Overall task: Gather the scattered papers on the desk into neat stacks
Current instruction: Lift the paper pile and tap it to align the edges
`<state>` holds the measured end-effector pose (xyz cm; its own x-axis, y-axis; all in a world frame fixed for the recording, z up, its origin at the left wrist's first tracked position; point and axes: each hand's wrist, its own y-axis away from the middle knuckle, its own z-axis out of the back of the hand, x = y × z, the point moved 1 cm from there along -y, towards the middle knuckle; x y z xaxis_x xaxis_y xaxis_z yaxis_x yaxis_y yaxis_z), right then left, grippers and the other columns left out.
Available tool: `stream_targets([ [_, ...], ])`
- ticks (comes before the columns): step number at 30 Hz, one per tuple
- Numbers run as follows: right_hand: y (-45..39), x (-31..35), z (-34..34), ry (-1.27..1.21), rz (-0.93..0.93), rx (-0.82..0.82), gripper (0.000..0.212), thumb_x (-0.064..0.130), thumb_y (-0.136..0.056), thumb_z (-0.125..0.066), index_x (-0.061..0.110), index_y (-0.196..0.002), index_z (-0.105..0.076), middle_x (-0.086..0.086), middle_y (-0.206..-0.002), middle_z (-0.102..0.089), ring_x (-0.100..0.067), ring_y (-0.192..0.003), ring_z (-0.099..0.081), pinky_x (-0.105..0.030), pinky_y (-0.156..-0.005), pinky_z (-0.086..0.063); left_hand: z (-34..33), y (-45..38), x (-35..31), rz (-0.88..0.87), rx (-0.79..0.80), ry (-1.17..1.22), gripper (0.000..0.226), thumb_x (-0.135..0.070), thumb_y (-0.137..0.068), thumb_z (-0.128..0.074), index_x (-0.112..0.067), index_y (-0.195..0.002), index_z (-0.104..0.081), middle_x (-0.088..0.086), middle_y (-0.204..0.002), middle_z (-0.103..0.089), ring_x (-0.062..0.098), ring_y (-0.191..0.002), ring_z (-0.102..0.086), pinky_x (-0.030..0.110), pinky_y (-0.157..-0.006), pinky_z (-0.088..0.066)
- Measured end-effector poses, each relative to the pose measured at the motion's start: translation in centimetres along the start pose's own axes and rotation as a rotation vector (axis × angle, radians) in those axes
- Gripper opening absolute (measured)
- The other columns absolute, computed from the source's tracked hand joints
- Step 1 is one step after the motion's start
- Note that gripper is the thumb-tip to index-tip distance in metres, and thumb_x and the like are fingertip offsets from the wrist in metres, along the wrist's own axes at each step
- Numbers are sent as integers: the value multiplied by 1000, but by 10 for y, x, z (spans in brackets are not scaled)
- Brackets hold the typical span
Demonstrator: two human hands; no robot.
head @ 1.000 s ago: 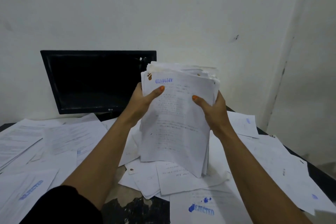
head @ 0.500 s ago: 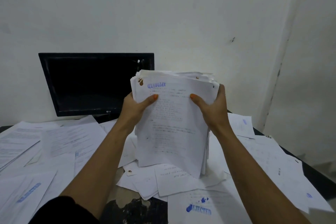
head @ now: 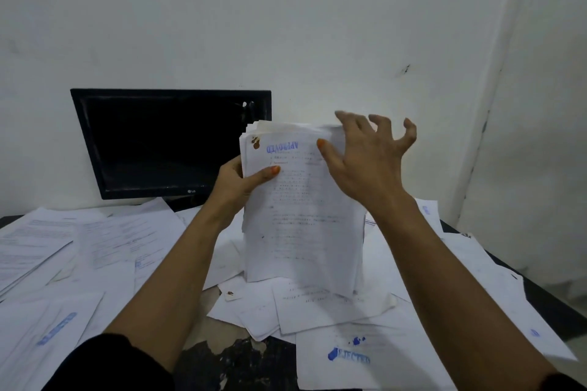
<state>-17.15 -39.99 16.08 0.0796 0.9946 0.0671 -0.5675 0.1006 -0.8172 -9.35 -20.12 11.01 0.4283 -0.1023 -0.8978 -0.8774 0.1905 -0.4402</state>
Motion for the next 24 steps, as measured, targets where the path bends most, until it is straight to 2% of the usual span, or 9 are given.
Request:
stream_targets([
  [4,1,-4,-7,16,100,82,59,61,-91,-39,30,-141,-41,9,-142,-48,-23,-137,-34,-52,-107,1,2,1,3,43,70,11,34,-32,-73,-73,-24,-105,-66,-8,-98,-74,15,-90,-72,33,-72,-60],
  [6,2,-12,-13,-26,80,34,65,63,-86,-46,32,-142,-39,8,-145,-44,-23,-139,-29,-50,-108,-1,2,1,5,52,90,5,35,-32,-75,-72,-22,-109,-66,-5,-103,-73,16,-93,-72,34,-75,-60],
  [9,16,-26,-23,-218,-137,-108,98,66,-70,-60,31,-151,-18,2,-156,-26,-25,-146,-17,-45,-109,-9,-1,-1,8,11,1,1,29,-25,-86,-69,-19,-113,-64,-6,-104,-72,11,-90,-72,29,-73,-60],
  [10,25,-31,-30,-360,-237,-74,108,66,-66,-64,29,-152,-11,1,-157,-23,-25,-146,-18,-45,-112,-12,-2,-2,9,-4,-53,3,26,-24,-88,-68,-18,-113,-63,-6,-103,-72,10,-88,-72,27,-70,-59],
  [12,47,-40,-50,-714,-409,157,119,66,-59,-76,31,-151,-10,1,-154,-31,-26,-141,-33,-49,-113,-26,-2,-2,12,-24,-134,25,26,-22,-90,-67,-17,-115,-62,-5,-103,-71,9,-85,-72,24,-68,-58],
  [13,58,-44,-59,-876,-467,297,115,63,-58,-81,33,-149,-18,3,-148,-41,-24,-133,-44,-48,-109,-37,-1,-2,14,-20,-157,36,28,-22,-90,-67,-15,-117,-62,-4,-104,-71,10,-86,-72,23,-68,-58],
  [15,75,-50,-72,-1063,-509,488,84,49,-66,-83,30,-137,-41,6,-130,-57,-16,-115,-59,-40,-95,-53,1,-2,16,-11,-187,66,31,-21,-91,-67,-13,-120,-61,-2,-106,-71,11,-89,-71,24,-70,-58],
  [18,88,-50,-80,-1171,-517,517,46,36,-79,-75,28,-120,-55,5,-119,-65,-11,-102,-64,-29,-83,-55,2,-6,16,11,-241,143,26,-18,-91,-66,-14,-117,-63,-3,-104,-71,11,-88,-71,25,-69,-58],
  [24,85,-56,-75,-1230,-519,636,45,32,-87,-69,18,-128,-57,0,-118,-68,-19,-105,-66,-39,-93,-53,-2,-17,15,147,-265,218,29,-15,-92,-66,-11,-121,-63,-2,-105,-71,16,-87,-71,30,-64,-59],
])
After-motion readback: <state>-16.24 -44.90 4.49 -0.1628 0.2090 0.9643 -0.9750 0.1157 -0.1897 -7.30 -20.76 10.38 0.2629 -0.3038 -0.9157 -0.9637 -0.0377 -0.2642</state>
